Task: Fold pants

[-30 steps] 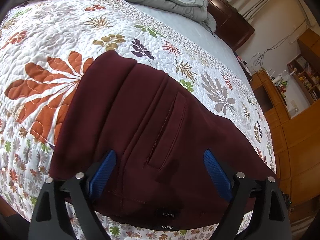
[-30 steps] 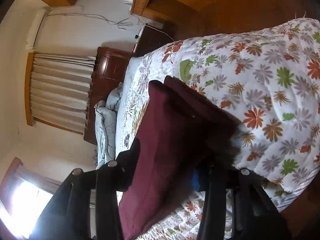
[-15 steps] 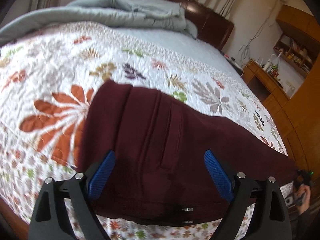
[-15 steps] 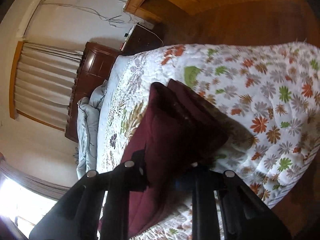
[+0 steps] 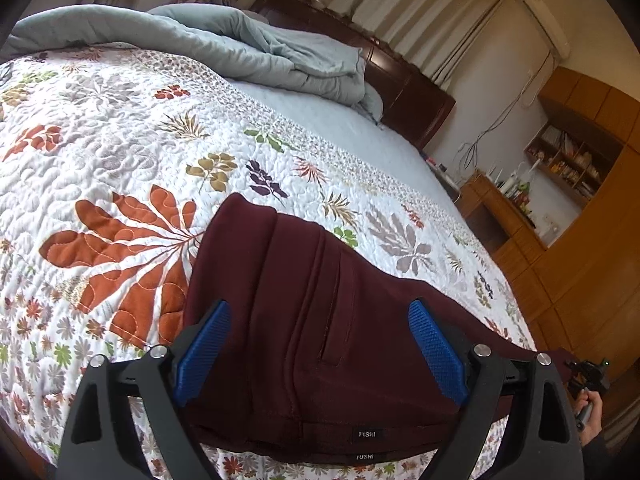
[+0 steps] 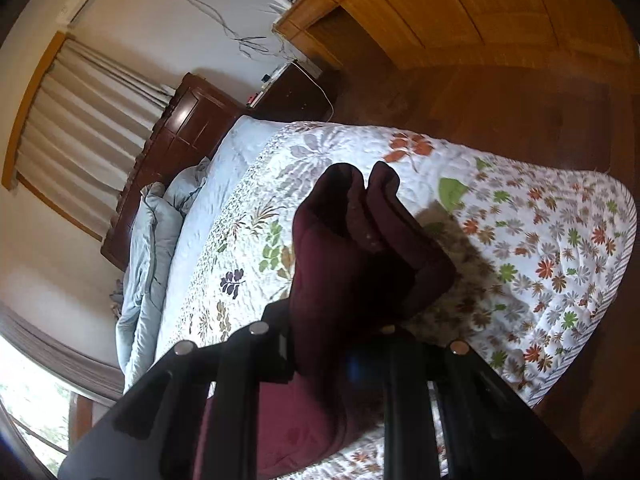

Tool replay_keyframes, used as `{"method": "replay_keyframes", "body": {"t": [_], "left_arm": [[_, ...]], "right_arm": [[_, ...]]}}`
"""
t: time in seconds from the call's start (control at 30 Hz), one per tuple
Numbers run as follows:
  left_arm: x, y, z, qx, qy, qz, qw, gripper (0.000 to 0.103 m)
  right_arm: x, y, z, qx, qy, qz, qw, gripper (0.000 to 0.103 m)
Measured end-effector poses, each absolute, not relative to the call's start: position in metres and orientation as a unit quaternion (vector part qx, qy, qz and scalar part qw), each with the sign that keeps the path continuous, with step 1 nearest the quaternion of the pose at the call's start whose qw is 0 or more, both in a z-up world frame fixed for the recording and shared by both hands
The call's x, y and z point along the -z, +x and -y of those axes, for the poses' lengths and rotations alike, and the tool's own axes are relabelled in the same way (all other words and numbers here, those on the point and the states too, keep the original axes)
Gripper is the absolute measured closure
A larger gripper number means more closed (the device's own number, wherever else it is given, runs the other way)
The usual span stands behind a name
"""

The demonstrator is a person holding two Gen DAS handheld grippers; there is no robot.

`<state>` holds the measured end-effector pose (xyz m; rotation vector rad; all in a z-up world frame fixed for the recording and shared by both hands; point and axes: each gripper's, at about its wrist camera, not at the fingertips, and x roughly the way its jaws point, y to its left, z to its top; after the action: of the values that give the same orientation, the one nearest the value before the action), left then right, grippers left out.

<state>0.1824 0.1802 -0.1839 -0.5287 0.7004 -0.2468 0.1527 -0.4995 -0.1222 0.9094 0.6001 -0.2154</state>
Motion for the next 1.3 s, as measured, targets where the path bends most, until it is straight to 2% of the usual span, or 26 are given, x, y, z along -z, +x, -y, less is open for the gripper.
{"method": "replay_keyframes", "body": {"t": [1.3], "left_arm": [[0.184,0.168,-0.201,0.126,-0.298,-0.319,0.891,0.012]], "right_arm": [[0.020,0.173,0.353,0.051,0.243,-0.288,0.925,0.086]]}}
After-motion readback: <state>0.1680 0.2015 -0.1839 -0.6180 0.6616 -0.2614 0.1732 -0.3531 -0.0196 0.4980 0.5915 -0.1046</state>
